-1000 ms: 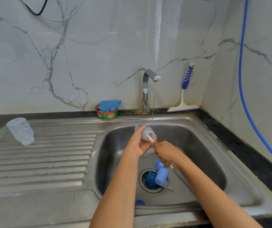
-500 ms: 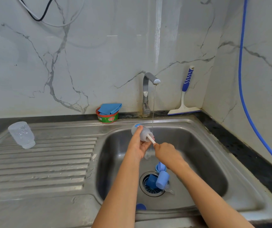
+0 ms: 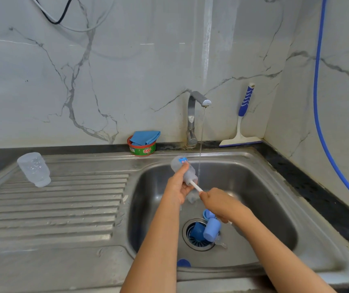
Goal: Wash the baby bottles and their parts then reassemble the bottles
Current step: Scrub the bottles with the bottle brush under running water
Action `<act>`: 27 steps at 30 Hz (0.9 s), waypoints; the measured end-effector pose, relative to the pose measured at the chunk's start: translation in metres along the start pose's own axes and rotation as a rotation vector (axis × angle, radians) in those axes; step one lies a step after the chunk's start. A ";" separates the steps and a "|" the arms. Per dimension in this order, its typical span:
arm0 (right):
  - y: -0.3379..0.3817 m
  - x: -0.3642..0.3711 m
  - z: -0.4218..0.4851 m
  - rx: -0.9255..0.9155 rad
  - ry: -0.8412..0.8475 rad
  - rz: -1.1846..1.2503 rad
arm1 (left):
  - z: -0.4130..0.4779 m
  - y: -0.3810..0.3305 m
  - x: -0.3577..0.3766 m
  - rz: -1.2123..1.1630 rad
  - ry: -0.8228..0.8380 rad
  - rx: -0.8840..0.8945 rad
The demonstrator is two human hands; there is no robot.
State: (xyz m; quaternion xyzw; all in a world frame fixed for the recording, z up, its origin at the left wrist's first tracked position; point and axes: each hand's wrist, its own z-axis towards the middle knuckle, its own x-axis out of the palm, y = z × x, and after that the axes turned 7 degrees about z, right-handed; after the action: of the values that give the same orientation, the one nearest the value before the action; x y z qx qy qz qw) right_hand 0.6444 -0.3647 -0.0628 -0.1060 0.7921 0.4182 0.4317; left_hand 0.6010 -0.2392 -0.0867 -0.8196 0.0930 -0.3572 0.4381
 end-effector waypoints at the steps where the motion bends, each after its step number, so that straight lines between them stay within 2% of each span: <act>1: 0.000 0.001 0.001 -0.026 -0.037 -0.134 | 0.000 0.001 0.001 0.003 -0.007 0.013; 3: 0.002 0.007 0.003 -0.052 -0.168 -0.317 | 0.001 -0.001 0.002 -0.006 -0.016 0.046; 5: 0.004 0.013 0.004 -0.040 -0.285 -0.358 | 0.002 -0.002 0.004 -0.038 -0.035 0.077; 8: 0.006 0.019 0.002 -0.038 -0.360 -0.370 | 0.006 -0.002 0.004 -0.072 -0.089 0.077; 11: 0.006 0.021 0.005 -0.052 -0.366 -0.371 | 0.005 -0.001 0.003 -0.116 -0.091 0.036; 16: 0.005 0.016 0.015 -0.019 -0.260 -0.323 | 0.004 -0.008 -0.005 -0.093 -0.017 0.023; 18: 0.003 0.010 0.016 -0.047 -0.157 -0.175 | 0.005 -0.011 -0.008 -0.083 -0.007 0.024; 20: -0.001 0.002 0.013 -0.037 -0.065 0.128 | 0.006 -0.013 -0.007 -0.130 0.022 0.016; 22: -0.003 -0.006 0.007 0.018 -0.023 0.402 | 0.006 -0.016 -0.006 -0.180 0.060 0.000; 24: -0.004 -0.010 0.004 0.070 0.039 0.578 | 0.007 -0.016 -0.005 -0.214 0.080 -0.010; 27: -0.002 -0.015 0.002 0.153 0.200 0.861 | 0.006 -0.015 -0.004 -0.274 0.100 -0.001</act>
State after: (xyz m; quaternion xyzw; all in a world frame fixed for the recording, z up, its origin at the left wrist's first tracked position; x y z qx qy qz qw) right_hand 0.6558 -0.3668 -0.0528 0.2253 0.8306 0.4878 0.1462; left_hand 0.5998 -0.2246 -0.0784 -0.8061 0.0022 -0.4540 0.3795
